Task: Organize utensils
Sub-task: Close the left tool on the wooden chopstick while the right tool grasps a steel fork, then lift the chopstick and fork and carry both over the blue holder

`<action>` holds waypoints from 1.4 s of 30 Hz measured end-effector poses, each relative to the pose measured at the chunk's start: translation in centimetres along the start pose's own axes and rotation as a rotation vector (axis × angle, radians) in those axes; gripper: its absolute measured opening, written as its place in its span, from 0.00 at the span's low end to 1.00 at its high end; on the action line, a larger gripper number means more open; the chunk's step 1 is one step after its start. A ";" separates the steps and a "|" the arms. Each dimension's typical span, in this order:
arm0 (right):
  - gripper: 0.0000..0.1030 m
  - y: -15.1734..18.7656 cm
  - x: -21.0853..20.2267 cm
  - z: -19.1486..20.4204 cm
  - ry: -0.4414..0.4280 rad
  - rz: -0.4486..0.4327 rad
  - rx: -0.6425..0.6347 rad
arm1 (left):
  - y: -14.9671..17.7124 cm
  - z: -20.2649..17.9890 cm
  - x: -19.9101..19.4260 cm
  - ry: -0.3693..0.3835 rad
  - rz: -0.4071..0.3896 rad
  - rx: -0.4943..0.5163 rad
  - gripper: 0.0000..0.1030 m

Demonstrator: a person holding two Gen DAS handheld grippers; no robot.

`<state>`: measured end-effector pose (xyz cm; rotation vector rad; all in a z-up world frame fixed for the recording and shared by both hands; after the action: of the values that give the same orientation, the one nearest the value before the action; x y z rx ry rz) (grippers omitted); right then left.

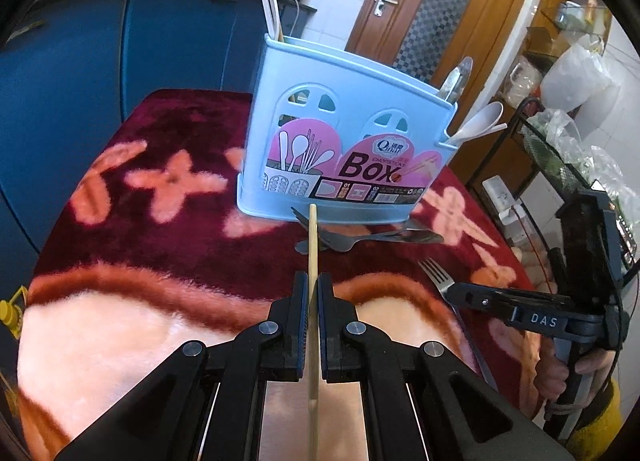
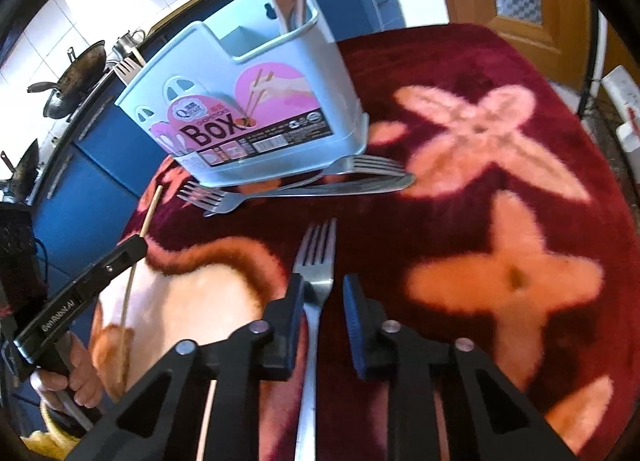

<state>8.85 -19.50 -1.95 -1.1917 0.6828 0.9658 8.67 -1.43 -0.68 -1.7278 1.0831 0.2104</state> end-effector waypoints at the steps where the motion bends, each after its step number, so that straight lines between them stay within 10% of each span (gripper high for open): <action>1: 0.22 -0.2 0.2 0.1 -0.011 0.012 -0.002 | 0.0 0.0 -0.1 0.002 -0.003 -0.002 0.04; 15: 0.04 -0.9 0.6 1.2 -0.083 0.045 -0.021 | -0.7 -0.3 -1.3 0.023 -0.049 -0.007 0.04; 42: 0.03 -2.1 -12.3 4.5 0.009 -0.500 -0.038 | -6.0 -4.5 -5.3 0.111 -0.281 0.065 0.04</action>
<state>4.93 -18.44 10.67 -1.3180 0.3454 0.5541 8.54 -1.89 8.50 -1.8270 0.9019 -0.0962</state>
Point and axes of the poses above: each gripper's, at about its wrist camera, not at the fingertips, and x roughly the way its jaws point, z to its left, y to its underside, the point moved 3 cm from there along x, roughly the way its jaws point, and after that the axes turned 12 degrees about y, right-handed, at the moved point
